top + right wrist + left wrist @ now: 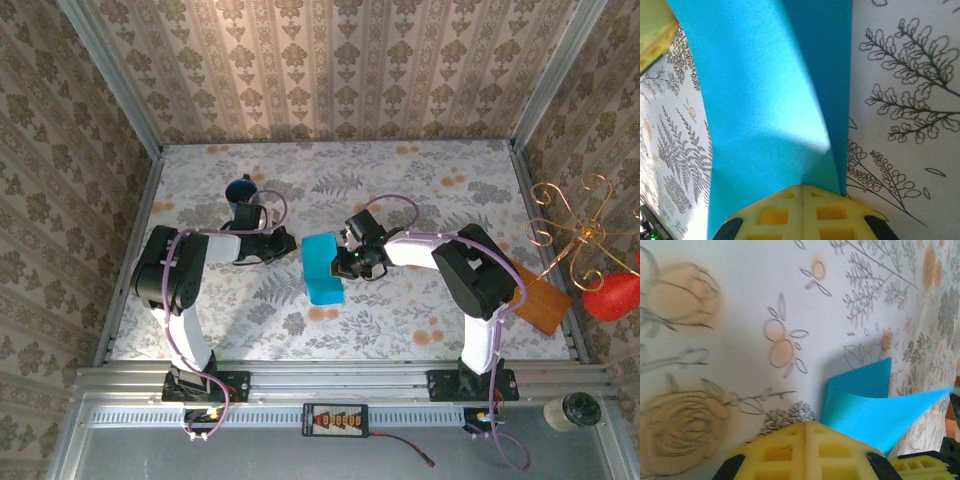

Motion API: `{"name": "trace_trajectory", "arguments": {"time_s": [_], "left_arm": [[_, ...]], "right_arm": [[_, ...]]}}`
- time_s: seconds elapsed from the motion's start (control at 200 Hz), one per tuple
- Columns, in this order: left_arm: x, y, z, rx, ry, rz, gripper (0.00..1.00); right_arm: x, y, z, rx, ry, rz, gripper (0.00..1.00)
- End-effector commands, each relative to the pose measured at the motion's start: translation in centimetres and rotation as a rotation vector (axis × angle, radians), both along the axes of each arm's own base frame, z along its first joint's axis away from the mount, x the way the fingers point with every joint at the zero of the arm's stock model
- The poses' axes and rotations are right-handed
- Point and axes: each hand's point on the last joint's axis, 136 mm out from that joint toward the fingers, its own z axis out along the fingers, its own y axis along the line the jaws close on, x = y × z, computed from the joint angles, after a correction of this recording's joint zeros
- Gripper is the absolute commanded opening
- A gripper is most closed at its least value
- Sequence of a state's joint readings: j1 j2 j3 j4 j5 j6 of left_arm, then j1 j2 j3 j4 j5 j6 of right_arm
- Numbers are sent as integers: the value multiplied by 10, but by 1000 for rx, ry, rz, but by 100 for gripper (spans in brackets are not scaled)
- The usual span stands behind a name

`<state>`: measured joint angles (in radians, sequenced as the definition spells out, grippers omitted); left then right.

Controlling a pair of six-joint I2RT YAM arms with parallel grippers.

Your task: Fold a paper plane with a square sheet of paper (pick it up from the middle)

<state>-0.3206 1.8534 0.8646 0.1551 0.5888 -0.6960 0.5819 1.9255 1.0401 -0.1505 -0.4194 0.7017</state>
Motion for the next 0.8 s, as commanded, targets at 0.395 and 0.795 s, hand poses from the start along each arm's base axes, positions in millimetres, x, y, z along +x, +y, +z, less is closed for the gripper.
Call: {"name": "trace_trajectory", "arguments": {"time_s": [0.395,0.795], "left_arm": [[-35,-64,25,32,-76,-147,0],[2,-46,-13,109,-24,-81,0]], "right_arm": [[-112,-116,-92,-524,403,-5,2],[-112,-121,-93,-540,401,-2,2]]}}
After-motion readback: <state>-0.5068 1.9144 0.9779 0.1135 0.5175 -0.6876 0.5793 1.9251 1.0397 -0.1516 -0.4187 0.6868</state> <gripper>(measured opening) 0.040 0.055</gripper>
